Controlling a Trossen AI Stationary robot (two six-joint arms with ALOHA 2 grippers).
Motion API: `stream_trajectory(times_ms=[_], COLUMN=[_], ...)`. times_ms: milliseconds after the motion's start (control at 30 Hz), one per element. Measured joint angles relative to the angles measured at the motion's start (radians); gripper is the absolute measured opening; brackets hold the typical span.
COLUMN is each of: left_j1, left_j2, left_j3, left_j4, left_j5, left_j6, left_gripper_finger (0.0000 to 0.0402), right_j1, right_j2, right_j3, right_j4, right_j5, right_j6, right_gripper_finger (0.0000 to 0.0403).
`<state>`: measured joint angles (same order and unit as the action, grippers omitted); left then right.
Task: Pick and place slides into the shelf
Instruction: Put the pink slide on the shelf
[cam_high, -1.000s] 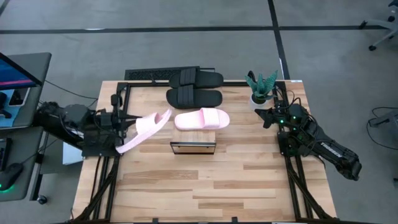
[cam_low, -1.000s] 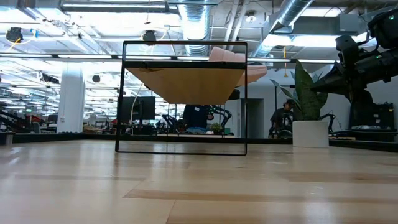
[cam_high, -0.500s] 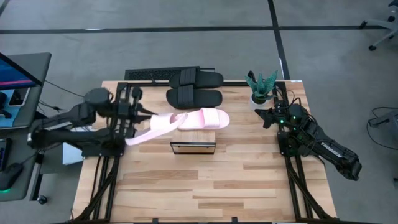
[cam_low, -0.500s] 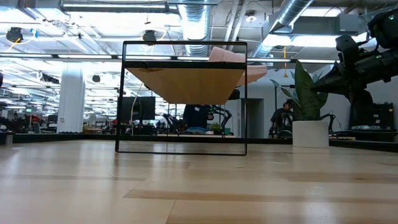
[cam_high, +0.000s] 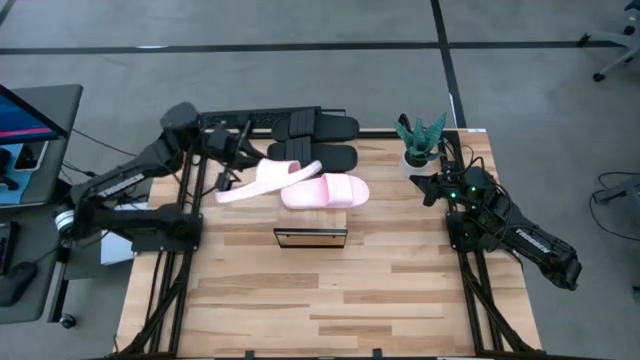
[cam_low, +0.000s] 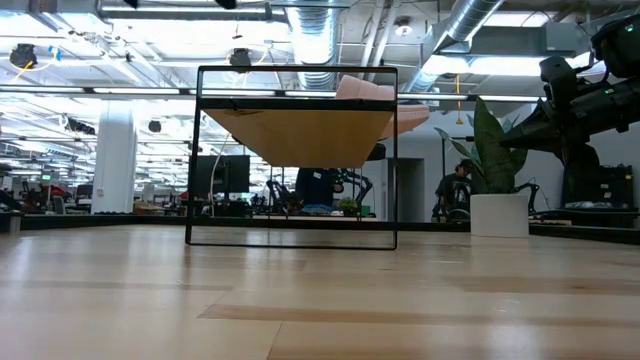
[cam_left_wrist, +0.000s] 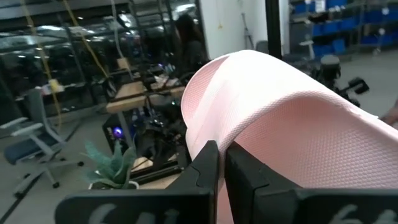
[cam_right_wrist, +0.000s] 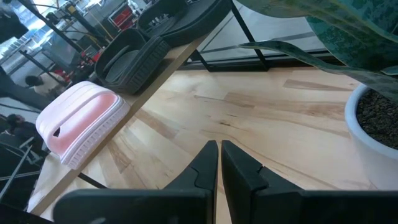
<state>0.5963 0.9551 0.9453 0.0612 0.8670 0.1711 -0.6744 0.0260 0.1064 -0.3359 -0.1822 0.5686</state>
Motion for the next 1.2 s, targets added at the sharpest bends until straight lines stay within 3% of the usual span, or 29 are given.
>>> stream_trajectory(times_ms=[133,433,700,1200], left_j1=[-0.029,-0.147,-0.285,-0.41], left_j2=[0.1,0.242,0.259,0.334], left_j3=[0.069,0.283,0.302,0.302], left_j4=[-0.048,-0.328,-0.343,-0.309], left_j5=[-0.019,-0.259,-0.429,-0.503], left_j6=[0.091,0.376,0.427,0.426], left_gripper_finger=[0.0,0.0,0.0,0.0], right_j1=[0.0,0.0,0.0,0.0], right_j2=[0.0,0.0,0.0,0.001], right_j3=[0.0,0.0,0.0,0.0], right_j4=[0.0,0.0,0.0,0.0], right_j5=[0.0,0.0,0.0,0.0], right_j6=[0.0,0.0,0.0,0.0], right_gripper_finger=[0.0013,0.0013,0.0013,0.0013])
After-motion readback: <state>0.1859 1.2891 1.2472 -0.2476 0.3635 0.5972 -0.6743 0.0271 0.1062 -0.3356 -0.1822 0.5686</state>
